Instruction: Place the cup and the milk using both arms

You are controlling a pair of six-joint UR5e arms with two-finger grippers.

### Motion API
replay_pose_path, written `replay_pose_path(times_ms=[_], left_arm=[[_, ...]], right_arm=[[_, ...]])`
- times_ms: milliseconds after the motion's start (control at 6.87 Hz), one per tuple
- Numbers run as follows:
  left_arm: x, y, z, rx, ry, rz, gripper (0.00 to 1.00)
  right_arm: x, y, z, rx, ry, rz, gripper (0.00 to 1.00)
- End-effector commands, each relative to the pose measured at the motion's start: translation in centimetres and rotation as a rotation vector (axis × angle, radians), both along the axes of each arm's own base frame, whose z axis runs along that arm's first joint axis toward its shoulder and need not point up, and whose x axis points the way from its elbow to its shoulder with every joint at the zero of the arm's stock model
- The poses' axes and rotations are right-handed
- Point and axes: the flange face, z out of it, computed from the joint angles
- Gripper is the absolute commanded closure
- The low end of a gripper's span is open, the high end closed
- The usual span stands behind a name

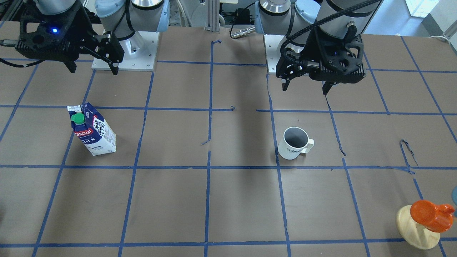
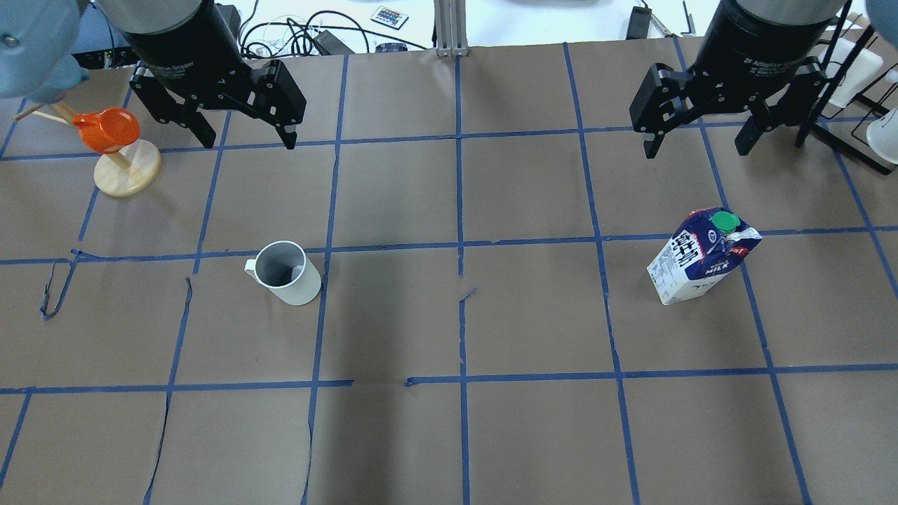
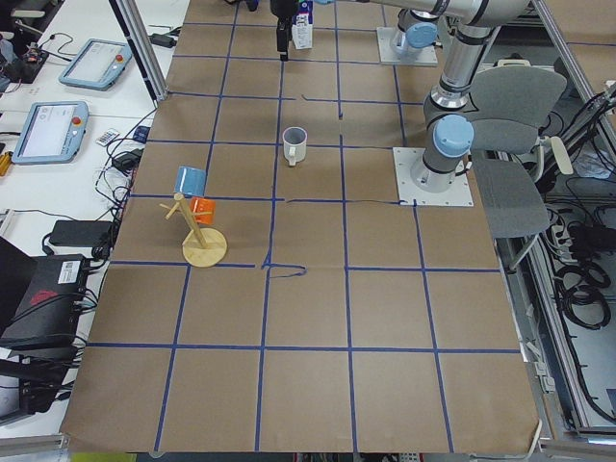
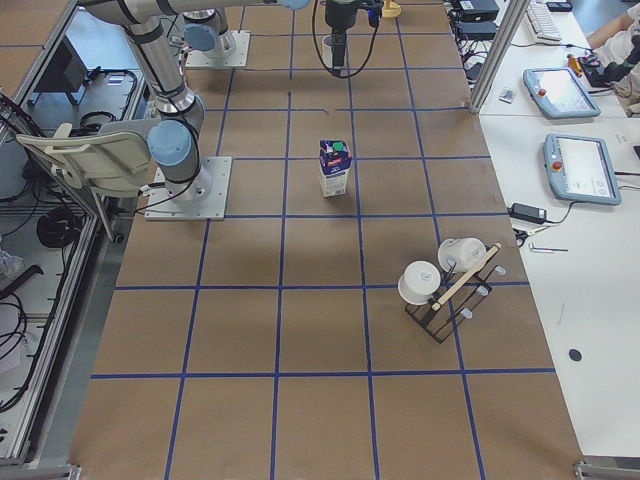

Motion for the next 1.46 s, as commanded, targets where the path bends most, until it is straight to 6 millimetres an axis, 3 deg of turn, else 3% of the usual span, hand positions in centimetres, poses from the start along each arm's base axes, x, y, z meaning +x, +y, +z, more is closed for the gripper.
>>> replay_pose_path(times_ms=[0,437,728,874,1165,1311], left_arm=[[-0.6,-0.7,-0.3,-0.022,0.073,0.065,0.00],[-0.5,-0.5,-0.2,-0.026,0.066,0.059,0.00],[-0.6,-0.9,-1.5,-0.003,0.066,0.054,0.00],[-0.5,-1.6,-3.7,0.030,0.065,0.040,0.00],[0.1,-1.1,-13.7,0.100,0.011,-0.014,0.00],[0.6,0.3,-18.5,0.108,-0.027,-0.032,0.00]], right_arm=[[-0.1,-0.1,-0.1,0.003,0.000,-0.002,0.00],[0.1,0.0,-0.1,0.003,-0.003,0.001,0.00],[0.1,0.0,-0.1,0.003,-0.001,0.002,0.00],[-0.2,-0.1,-0.1,0.003,0.000,-0.002,0.00],[0.0,-0.1,-0.1,0.003,0.002,0.001,0.00],[0.0,-0.1,-0.1,0.000,0.002,0.002,0.00]])
